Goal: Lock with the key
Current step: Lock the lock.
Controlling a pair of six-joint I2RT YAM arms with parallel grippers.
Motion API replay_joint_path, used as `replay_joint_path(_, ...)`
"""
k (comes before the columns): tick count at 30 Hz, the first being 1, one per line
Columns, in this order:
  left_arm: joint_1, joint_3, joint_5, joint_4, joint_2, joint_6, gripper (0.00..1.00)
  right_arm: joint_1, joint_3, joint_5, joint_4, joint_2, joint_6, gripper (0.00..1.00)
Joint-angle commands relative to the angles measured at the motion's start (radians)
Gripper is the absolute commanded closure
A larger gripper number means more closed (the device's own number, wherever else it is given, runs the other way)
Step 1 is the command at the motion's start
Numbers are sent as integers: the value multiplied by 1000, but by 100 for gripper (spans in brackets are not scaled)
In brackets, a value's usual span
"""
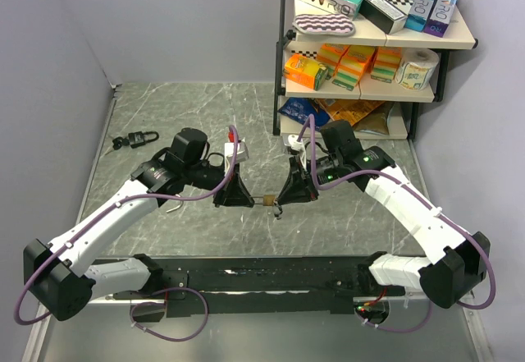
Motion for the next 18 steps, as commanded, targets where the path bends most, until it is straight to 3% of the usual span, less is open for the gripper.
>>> replay_joint_path(1, -3, 31, 48, 61, 2, -19, 99, 8, 22, 14, 2, -19, -23, 97)
replay_joint_path(11, 83, 2, 77, 27, -1, 4, 99, -59, -35, 34, -67, -70, -75, 100)
replay_joint_path(18, 147, 25, 109, -67, 20, 120, 99, -184, -69, 25, -226, -46, -258, 100)
